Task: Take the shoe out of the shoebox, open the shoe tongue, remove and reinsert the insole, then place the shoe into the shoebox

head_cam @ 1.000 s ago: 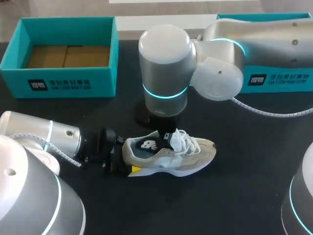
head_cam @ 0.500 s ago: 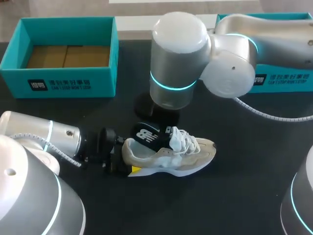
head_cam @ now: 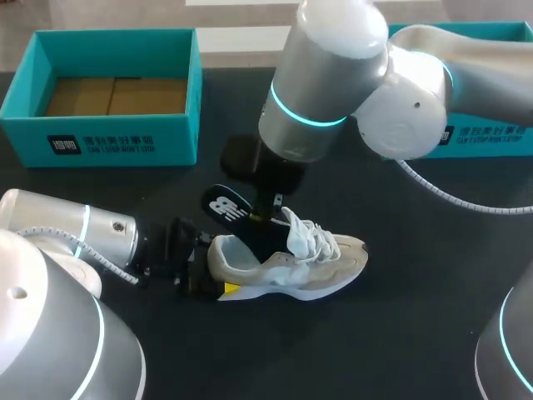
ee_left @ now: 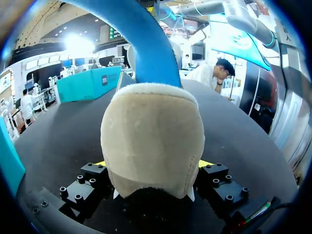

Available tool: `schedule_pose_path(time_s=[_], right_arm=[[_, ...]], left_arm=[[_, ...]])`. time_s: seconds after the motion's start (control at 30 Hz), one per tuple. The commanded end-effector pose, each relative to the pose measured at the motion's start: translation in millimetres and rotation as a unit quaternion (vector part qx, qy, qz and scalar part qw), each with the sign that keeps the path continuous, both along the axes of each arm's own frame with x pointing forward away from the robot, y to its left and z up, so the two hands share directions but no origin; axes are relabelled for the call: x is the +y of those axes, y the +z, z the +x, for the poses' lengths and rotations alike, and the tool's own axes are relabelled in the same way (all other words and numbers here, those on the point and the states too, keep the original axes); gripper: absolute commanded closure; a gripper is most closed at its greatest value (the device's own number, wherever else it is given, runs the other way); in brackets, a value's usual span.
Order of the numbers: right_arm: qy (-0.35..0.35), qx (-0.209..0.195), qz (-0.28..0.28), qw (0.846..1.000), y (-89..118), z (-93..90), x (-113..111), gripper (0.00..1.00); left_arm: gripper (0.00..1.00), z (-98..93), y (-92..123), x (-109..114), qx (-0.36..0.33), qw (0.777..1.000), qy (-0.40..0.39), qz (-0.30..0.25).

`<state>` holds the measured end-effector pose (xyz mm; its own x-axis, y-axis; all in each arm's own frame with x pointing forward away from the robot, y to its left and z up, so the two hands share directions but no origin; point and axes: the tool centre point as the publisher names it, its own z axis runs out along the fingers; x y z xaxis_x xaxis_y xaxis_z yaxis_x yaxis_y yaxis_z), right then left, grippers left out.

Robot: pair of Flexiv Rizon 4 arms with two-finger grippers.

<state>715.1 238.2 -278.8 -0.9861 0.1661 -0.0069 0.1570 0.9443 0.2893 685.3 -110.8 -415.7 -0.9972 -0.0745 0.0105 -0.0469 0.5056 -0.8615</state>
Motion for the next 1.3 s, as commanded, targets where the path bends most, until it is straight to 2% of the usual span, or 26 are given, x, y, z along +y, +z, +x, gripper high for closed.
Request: schedule_pose_path(time_s=[0.03,0.3,0.5,0.53,0.6,0.67,0.73,0.77,0.8,0.87,0.93,1.07,1.1,1.13,1.17,1.3], right_arm=[[0.010,0.016,0.002,1.000,-9,5.1,9,1.00],[0.024,0.040,0.026,0.999,-26,5.4,22,1.00],[0.029,0.051,0.031,0.998,-29,6.4,23,1.00],[0.030,0.051,0.030,0.998,-29,6.3,24,0.97],[0.030,0.053,0.030,0.998,-29,6.2,24,0.65],[0.028,0.054,0.027,0.998,-27,5.3,23,0.55],[0.023,0.055,0.035,0.998,-24,4.8,22,0.50],[0.021,0.059,0.038,0.997,-22,4.7,21,0.39],[0.020,0.062,0.040,0.997,-21,4.8,21,0.33],[0.017,0.079,0.044,0.996,-19,5.1,20,0.27],[0.013,0.100,0.045,0.994,-17,5.9,18,0.27],[-0.003,0.171,0.076,0.982,-14,6.0,17,0.38],[-0.008,0.183,0.085,0.979,-14,5.7,17,0.33],[-0.022,0.189,0.086,0.978,-12,5.6,17,0.09],[-0.034,0.199,0.093,0.975,-10,6.0,15,0.00],[-0.034,0.199,0.093,0.975,-10,6.0,15,0.00]], left_arm=[[1.00,-1.5,-4,-2,0.000,1.000,0.000,0.002],[1.00,-1.5,-4,-2,0.000,1.000,0.000,0.002],[1.00,-1.5,-4,-2,0.000,1.000,0.000,0.002],[1.00,-1.5,-4,-2,0.000,1.000,0.000,0.002],[1.00,-1.5,-4,-2,0.000,1.000,0.000,0.002],[1.00,-1.5,-4,-2,0.000,1.000,0.000,0.002],[1.00,-1.5,-4,-2,0.000,1.000,0.000,0.002],[1.00,-1.5,-4,-2,0.000,1.000,0.000,0.002],[1.00,-1.5,-4,-2,0.000,1.000,0.000,0.002],[1.00,-1.5,-4,-2,0.000,1.000,0.000,0.002],[1.00,-1.5,-4,-2,0.000,1.000,0.000,0.002],[1.00,-1.5,-4,-2,0.000,1.000,0.000,0.002],[1.00,-1.5,-4,-2,0.000,1.000,0.000,0.002],[1.00,-1.5,-4,-2,0.000,1.000,0.000,0.002],[1.00,-1.5,-4,-2,0.000,1.000,0.000,0.002],[1.00,-1.5,-4,-2,0.000,1.000,0.000,0.002]])
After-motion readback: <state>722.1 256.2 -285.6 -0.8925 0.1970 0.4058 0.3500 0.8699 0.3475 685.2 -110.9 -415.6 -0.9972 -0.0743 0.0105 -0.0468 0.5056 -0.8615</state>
